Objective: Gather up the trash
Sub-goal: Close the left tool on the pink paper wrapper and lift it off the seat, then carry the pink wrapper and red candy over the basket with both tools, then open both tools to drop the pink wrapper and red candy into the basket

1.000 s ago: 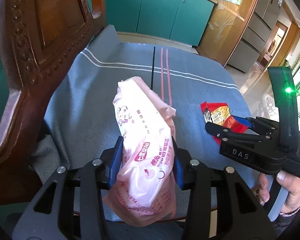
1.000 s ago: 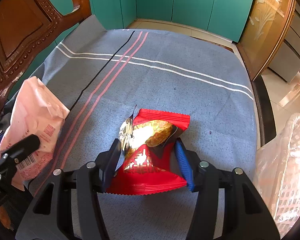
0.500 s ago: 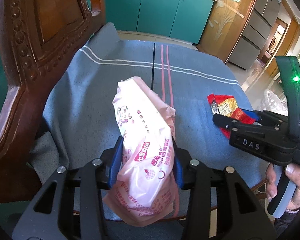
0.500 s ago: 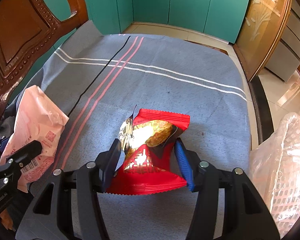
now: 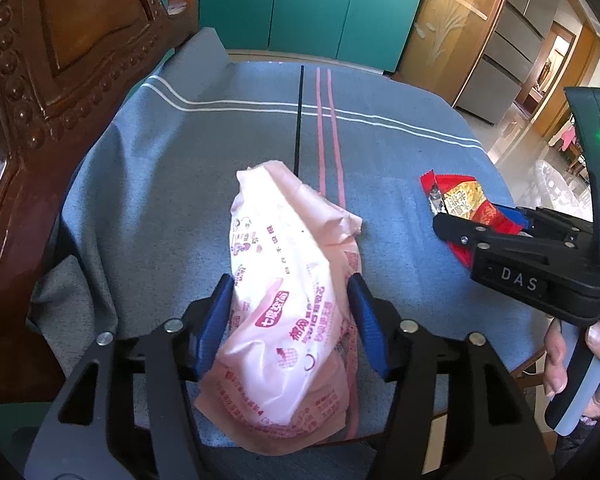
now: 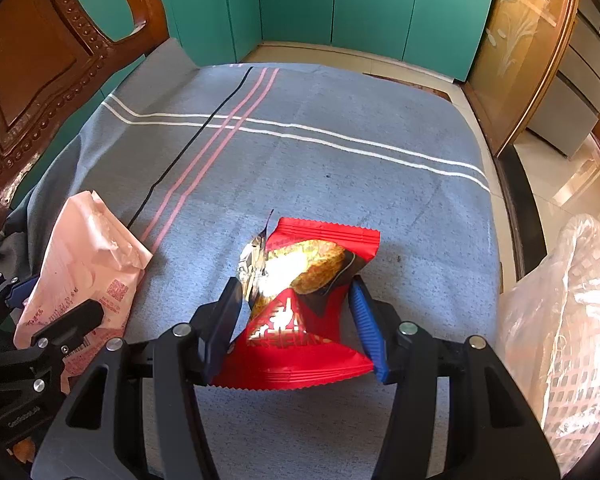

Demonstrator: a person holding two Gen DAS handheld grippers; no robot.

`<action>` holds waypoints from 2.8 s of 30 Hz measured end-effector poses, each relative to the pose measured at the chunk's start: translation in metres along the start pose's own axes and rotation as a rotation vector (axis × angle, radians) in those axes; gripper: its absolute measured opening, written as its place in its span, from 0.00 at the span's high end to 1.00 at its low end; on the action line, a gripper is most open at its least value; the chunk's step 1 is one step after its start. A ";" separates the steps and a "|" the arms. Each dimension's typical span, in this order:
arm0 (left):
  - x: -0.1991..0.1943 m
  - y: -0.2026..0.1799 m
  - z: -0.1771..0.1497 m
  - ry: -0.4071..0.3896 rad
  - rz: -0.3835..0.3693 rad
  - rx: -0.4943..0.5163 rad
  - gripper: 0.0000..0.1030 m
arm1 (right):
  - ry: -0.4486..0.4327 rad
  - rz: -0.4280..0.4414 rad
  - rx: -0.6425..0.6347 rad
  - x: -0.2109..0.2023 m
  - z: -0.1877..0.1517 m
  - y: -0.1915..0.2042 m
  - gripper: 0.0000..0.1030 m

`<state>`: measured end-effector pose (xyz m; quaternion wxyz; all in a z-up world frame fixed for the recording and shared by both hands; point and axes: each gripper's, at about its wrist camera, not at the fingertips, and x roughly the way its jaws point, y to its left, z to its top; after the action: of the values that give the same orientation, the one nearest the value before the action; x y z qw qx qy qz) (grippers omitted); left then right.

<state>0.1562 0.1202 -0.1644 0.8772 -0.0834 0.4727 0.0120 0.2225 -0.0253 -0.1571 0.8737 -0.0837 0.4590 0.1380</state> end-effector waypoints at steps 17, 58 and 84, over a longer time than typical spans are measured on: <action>-0.037 0.000 0.006 -0.118 -0.020 -0.007 0.60 | -0.037 0.010 0.016 -0.016 -0.003 -0.004 0.46; -0.072 -0.311 0.005 -0.204 -0.268 0.477 0.60 | -0.411 -0.252 0.489 -0.219 -0.158 -0.264 0.46; -0.078 -0.278 0.011 -0.281 -0.158 0.402 0.17 | -0.310 -0.184 0.430 -0.179 -0.147 -0.245 0.46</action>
<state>0.1498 -0.1475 -0.0564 0.9314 0.0584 0.3311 -0.1391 0.0894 -0.3268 -0.0877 0.9400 0.0845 0.3290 -0.0312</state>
